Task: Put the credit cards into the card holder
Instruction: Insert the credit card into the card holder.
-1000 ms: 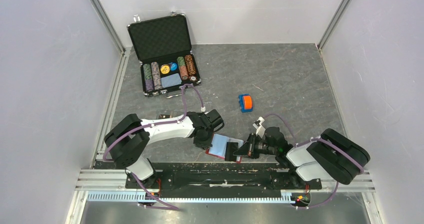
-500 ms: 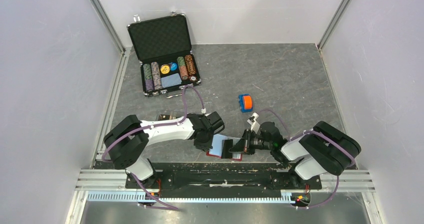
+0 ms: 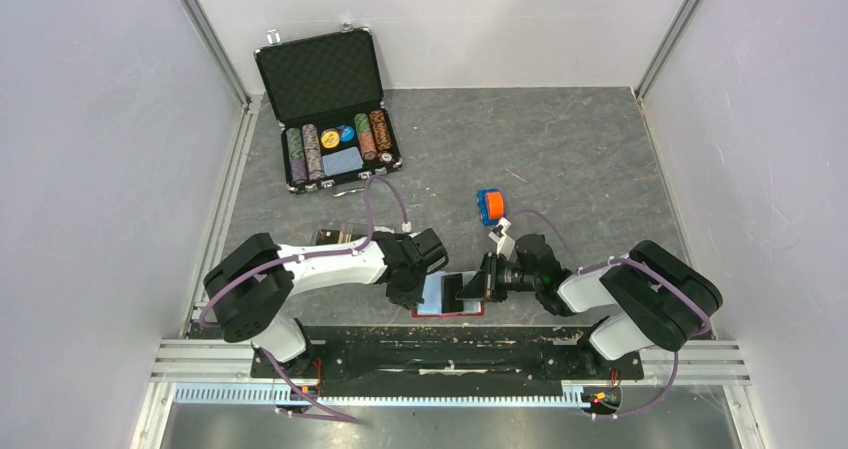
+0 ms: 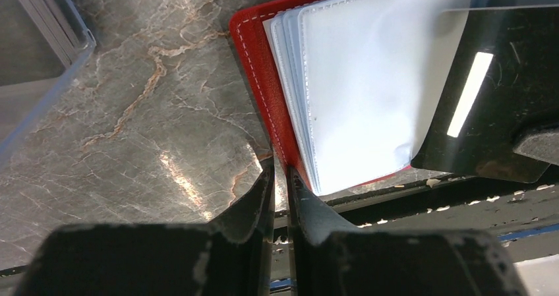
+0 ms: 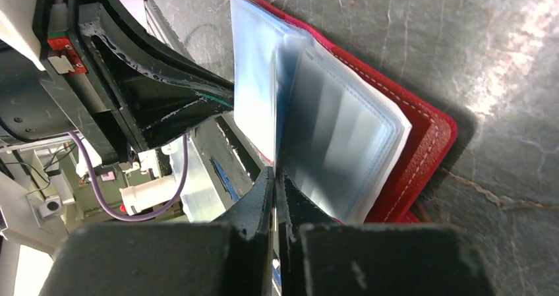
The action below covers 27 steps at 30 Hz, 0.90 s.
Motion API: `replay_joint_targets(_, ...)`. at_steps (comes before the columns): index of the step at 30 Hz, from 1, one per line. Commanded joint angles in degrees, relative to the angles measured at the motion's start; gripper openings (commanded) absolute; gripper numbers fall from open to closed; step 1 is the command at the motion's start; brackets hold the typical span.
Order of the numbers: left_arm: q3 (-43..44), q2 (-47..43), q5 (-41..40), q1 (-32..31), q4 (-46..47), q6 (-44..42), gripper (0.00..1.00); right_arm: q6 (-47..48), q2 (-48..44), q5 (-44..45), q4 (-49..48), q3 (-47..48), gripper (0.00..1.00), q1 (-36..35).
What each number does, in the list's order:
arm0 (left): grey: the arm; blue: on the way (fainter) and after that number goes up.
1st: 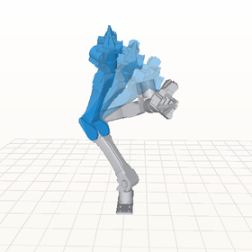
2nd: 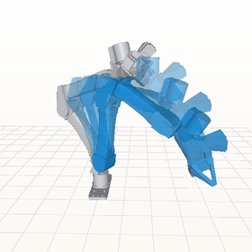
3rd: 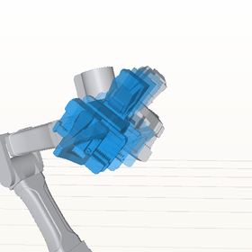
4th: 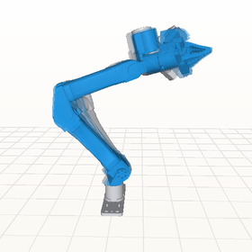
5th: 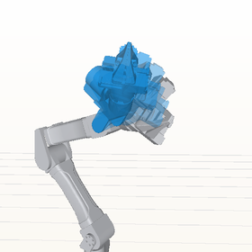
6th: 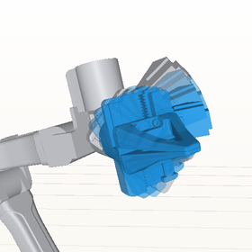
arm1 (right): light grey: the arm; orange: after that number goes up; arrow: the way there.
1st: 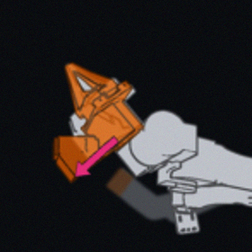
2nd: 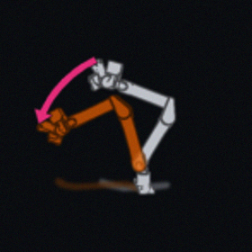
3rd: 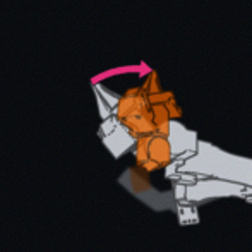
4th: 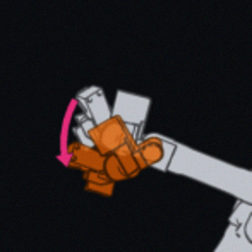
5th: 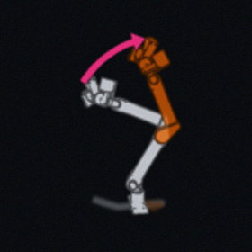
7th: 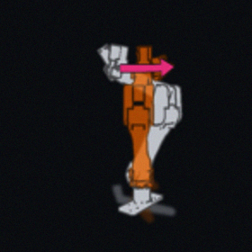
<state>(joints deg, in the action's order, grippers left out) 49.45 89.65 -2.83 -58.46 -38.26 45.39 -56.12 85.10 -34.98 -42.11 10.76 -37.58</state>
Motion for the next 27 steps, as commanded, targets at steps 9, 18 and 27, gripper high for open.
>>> replay_joint_targets(9, 0.4, 2.1, 1.6, -1.8, -1.0, 1.5, 0.17, -1.6, 6.7, -2.9, -10.8, -0.6, 0.0, 0.8)
replay_joint_targets(18, 1.2, 3.0, 1.8, -2.3, -1.1, 0.9, 0.16, -3.0, 8.1, -3.7, -14.2, -0.6, 0.0, 1.0)
replay_joint_targets(27, 1.3, 3.3, 1.7, -2.5, -1.1, 0.8, 0.14, 9.3, 1.2, 2.4, 6.6, 4.6, 0.0, 1.1)
